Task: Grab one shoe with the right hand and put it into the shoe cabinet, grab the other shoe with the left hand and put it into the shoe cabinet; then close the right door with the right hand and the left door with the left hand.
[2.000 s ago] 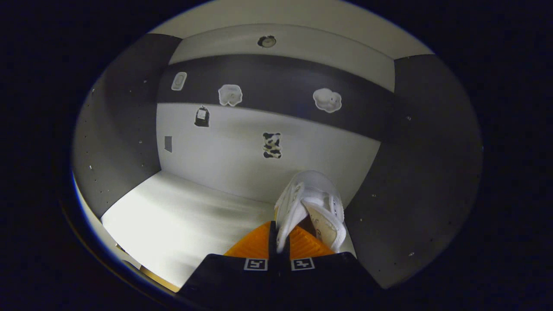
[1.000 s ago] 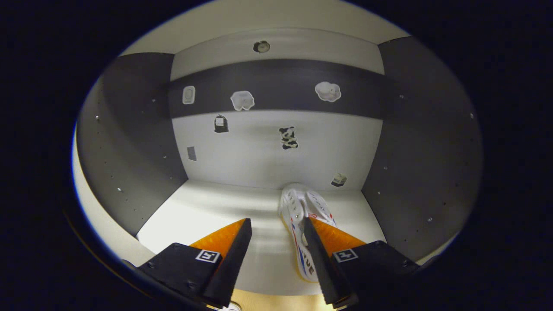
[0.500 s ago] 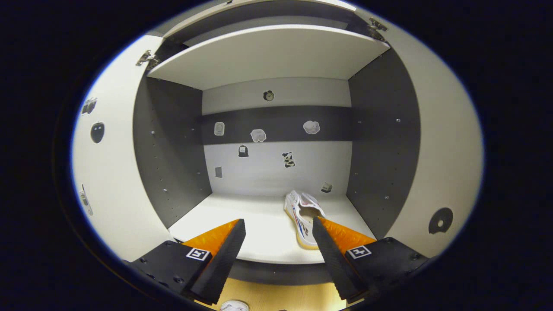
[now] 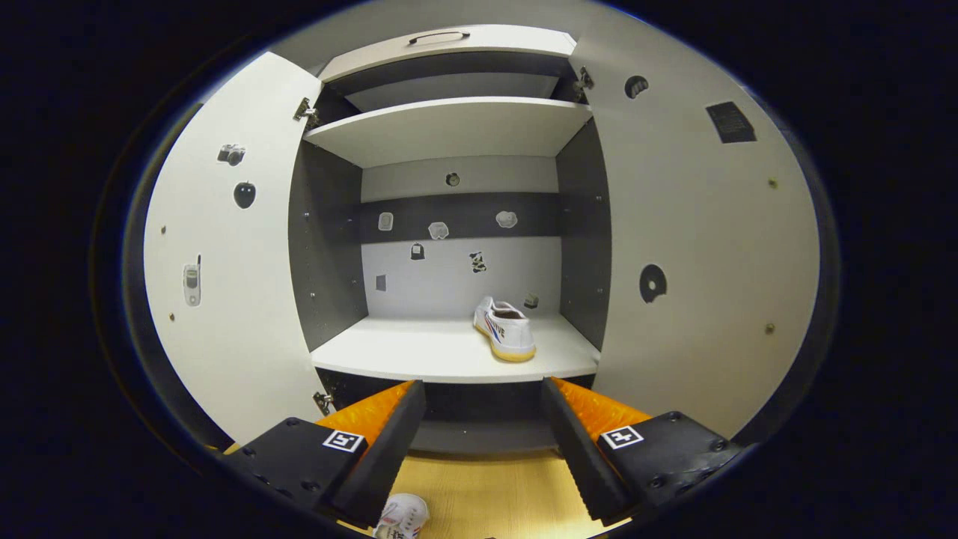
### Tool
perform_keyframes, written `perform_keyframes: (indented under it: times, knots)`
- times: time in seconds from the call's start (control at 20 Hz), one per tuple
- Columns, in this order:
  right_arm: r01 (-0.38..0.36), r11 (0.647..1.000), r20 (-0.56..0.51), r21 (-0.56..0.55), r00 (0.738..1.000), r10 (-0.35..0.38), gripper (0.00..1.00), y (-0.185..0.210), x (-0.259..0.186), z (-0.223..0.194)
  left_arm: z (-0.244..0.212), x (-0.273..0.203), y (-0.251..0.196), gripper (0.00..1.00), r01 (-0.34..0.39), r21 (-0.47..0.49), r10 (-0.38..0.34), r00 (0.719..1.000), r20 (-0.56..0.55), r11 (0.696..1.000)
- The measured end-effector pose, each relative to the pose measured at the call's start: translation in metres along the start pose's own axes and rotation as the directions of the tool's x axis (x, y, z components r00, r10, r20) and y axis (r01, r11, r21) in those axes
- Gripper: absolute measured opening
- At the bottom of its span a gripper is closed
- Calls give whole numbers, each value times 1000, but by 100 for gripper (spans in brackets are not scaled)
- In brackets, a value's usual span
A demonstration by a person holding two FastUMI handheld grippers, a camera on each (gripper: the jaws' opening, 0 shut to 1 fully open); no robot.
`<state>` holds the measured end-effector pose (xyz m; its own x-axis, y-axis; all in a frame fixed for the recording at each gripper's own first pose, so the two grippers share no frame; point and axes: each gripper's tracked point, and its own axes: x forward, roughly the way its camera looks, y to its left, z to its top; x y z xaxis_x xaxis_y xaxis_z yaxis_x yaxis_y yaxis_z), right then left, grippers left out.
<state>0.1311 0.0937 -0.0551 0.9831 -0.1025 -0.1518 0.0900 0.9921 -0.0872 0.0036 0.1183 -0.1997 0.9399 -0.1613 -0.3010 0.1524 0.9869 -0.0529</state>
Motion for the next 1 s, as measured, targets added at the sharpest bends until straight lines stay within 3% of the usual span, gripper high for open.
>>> perform_keyframes:
  times: [0.2,0.45,0.65,1.0]
  knots:
    - [42,999,-43,-4,998,-42,99,-12,-42,-36,-37,11,-19,97,106,-21,-107,990,-91,994]
    - [88,996,-90,-14,992,-89,99,-34,-69,-62,-86,32,-49,98,212,3,-207,955,-215,977]
    - [72,997,-121,-25,990,-74,99,-41,-74,-70,-130,55,-64,97,233,57,-206,932,-300,971]
    - [37,999,-167,-21,985,-40,99,-55,-87,-87,-196,111,-73,98,213,143,-134,894,-428,966]
